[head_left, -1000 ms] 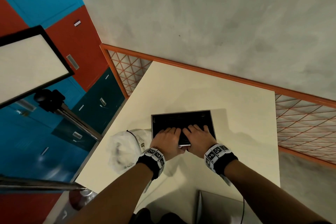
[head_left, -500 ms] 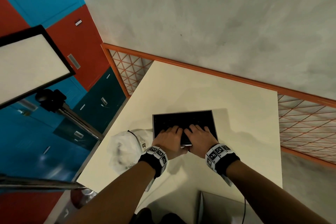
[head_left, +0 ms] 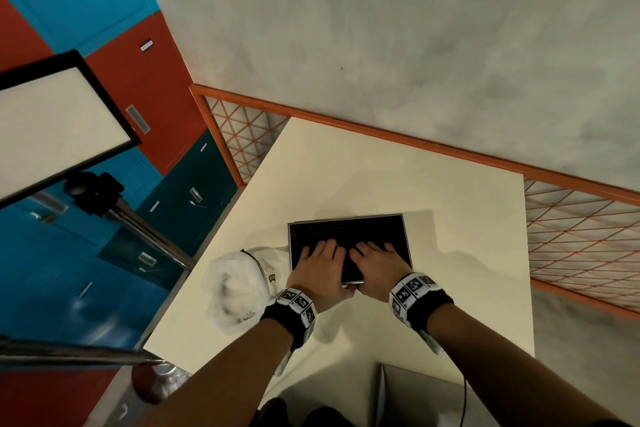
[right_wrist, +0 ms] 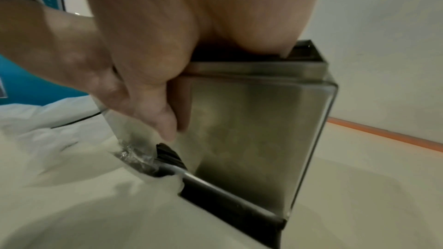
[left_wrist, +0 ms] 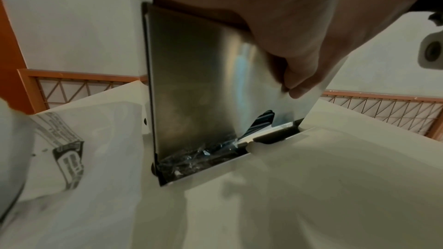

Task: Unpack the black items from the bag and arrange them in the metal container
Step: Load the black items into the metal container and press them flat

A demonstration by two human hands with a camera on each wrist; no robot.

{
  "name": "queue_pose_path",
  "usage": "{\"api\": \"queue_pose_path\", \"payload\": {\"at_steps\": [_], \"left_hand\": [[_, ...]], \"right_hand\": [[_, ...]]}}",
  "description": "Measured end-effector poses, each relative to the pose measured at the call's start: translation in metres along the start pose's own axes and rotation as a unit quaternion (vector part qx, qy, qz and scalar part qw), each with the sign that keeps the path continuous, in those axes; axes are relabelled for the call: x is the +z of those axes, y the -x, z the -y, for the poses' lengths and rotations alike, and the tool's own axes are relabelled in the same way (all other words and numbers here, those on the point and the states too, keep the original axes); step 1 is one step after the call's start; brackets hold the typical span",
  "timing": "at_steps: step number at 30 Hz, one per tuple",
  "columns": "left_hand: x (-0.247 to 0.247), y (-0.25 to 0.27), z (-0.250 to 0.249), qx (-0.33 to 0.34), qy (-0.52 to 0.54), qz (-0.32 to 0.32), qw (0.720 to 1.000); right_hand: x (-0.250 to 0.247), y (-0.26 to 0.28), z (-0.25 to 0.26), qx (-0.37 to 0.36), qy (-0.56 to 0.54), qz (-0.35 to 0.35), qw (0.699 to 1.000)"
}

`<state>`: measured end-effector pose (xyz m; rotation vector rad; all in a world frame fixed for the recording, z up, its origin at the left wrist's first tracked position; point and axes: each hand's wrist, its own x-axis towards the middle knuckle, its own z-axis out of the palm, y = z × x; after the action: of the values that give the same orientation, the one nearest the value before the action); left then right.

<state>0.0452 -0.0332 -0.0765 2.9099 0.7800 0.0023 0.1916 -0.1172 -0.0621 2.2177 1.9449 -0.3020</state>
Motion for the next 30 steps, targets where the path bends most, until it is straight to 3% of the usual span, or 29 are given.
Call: {"api": "queue_pose_path", "payload": {"at_steps": [8,16,30], "left_hand": [[0.004,0.008,-0.005,0.012,0.018,-0.041,0.999],[0.003,0.008,-0.005,-0.001,0.03,0.001,1.0],[0.006,0.009,-0.007,-0.017,0.027,0.039,0.999]], "right_hand": [[0.007,0.013,0.001,-0.016,0.022,-0.069,0.997],[0.004,0.014,0.009,0.026,0.015,-0.02,0.999],[0.005,0.02,0.012,0.026,0.014,-0.018,0.999]]}}
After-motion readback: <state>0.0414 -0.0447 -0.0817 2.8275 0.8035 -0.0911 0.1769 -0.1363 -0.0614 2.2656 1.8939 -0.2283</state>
